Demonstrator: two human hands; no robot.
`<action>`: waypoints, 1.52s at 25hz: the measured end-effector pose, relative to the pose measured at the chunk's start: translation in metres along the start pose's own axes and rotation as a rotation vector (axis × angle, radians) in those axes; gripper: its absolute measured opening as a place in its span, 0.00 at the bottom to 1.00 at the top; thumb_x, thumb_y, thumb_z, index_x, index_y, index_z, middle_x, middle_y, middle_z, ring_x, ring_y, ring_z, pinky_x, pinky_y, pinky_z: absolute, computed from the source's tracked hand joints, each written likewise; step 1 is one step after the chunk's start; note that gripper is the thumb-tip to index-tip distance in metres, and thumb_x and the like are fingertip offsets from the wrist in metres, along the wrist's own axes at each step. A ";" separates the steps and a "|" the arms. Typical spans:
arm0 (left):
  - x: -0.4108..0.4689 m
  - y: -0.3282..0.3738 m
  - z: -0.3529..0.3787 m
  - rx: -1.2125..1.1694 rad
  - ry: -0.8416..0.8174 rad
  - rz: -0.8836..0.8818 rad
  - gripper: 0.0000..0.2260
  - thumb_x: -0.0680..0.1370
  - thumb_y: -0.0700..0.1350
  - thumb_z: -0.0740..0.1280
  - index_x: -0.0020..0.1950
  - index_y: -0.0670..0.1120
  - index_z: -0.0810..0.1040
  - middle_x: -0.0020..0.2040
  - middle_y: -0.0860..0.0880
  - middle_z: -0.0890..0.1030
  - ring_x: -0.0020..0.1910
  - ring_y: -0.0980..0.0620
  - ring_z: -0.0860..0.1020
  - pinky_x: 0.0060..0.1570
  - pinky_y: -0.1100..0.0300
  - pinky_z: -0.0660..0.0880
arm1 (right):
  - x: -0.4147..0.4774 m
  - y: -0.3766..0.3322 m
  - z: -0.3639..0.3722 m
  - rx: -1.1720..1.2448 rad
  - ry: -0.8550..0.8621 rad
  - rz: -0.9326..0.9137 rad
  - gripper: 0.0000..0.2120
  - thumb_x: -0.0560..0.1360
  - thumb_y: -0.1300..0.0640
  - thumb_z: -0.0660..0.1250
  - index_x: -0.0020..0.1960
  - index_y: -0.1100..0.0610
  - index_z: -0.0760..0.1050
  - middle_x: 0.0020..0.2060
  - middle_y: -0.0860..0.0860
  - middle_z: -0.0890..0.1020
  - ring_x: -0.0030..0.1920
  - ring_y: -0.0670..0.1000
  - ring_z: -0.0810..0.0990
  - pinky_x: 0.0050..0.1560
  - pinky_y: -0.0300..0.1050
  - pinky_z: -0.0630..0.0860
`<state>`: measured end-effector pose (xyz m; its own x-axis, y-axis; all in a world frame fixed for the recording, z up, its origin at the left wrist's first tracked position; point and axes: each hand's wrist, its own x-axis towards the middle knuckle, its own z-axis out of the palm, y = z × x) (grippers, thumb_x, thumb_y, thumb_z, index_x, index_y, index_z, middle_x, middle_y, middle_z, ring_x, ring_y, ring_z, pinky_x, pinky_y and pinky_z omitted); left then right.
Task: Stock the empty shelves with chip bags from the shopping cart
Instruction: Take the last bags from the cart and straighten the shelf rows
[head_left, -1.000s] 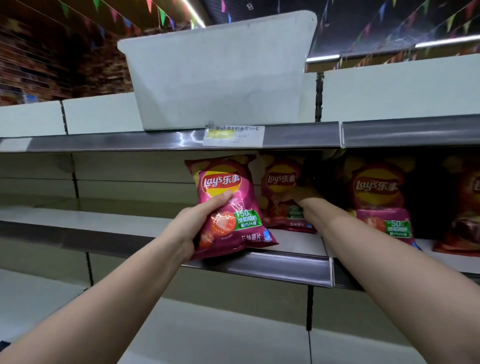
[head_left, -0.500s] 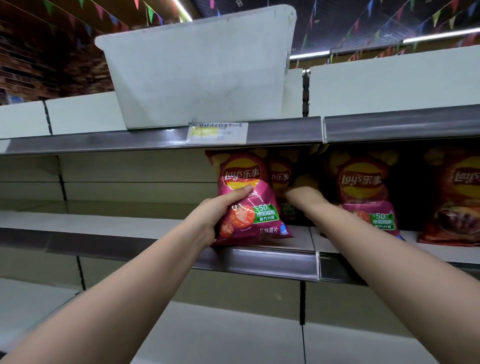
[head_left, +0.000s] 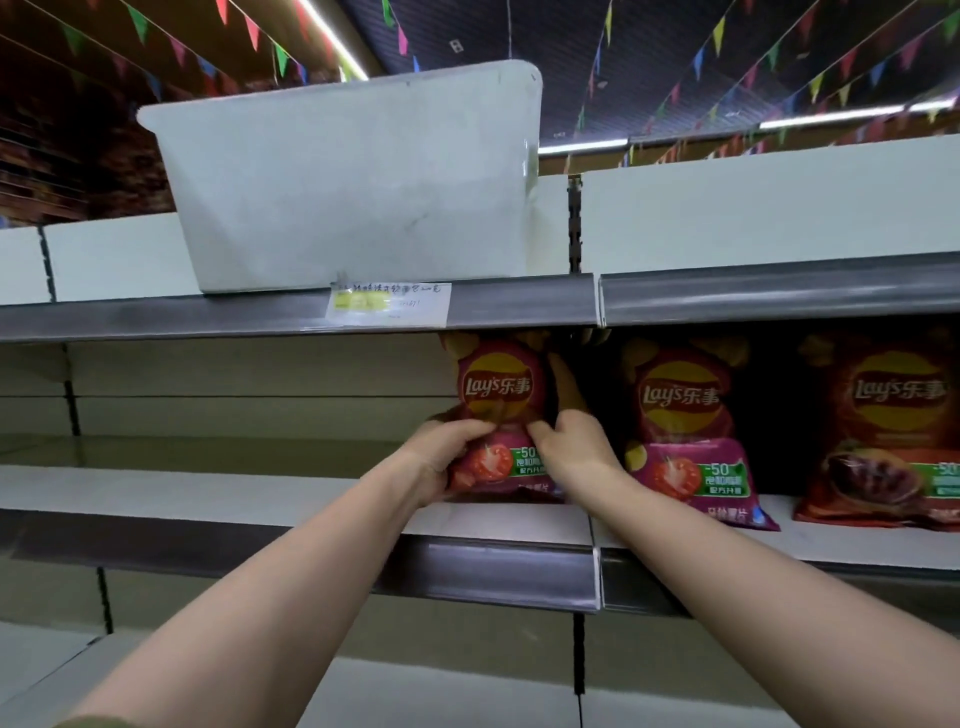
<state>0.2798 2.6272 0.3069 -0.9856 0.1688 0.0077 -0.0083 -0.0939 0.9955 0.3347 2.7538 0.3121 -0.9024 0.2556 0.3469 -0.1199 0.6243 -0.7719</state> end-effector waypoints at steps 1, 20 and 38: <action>0.004 -0.003 0.003 0.013 -0.010 0.017 0.07 0.74 0.38 0.69 0.52 0.41 0.78 0.34 0.45 0.82 0.32 0.50 0.80 0.30 0.61 0.79 | 0.000 0.002 0.000 -0.050 -0.013 -0.014 0.12 0.81 0.55 0.56 0.47 0.62 0.73 0.42 0.56 0.76 0.44 0.54 0.75 0.39 0.41 0.70; -0.003 -0.008 0.021 0.221 0.050 0.149 0.15 0.80 0.52 0.61 0.62 0.47 0.72 0.52 0.43 0.79 0.50 0.44 0.79 0.55 0.48 0.77 | -0.005 0.006 0.008 -0.777 -0.079 -0.287 0.25 0.76 0.44 0.62 0.69 0.51 0.63 0.62 0.57 0.73 0.61 0.59 0.73 0.58 0.50 0.69; -0.034 -0.006 0.051 0.448 0.401 0.482 0.30 0.75 0.48 0.67 0.70 0.35 0.61 0.69 0.35 0.63 0.70 0.38 0.61 0.70 0.48 0.59 | -0.028 0.032 -0.063 -0.735 0.576 -0.577 0.19 0.68 0.54 0.66 0.56 0.63 0.76 0.42 0.61 0.78 0.40 0.62 0.79 0.41 0.49 0.75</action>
<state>0.3219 2.6724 0.3057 -0.8494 -0.1663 0.5009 0.4227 0.3540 0.8343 0.3824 2.8132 0.3106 -0.4383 -0.0297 0.8983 -0.0134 0.9996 0.0265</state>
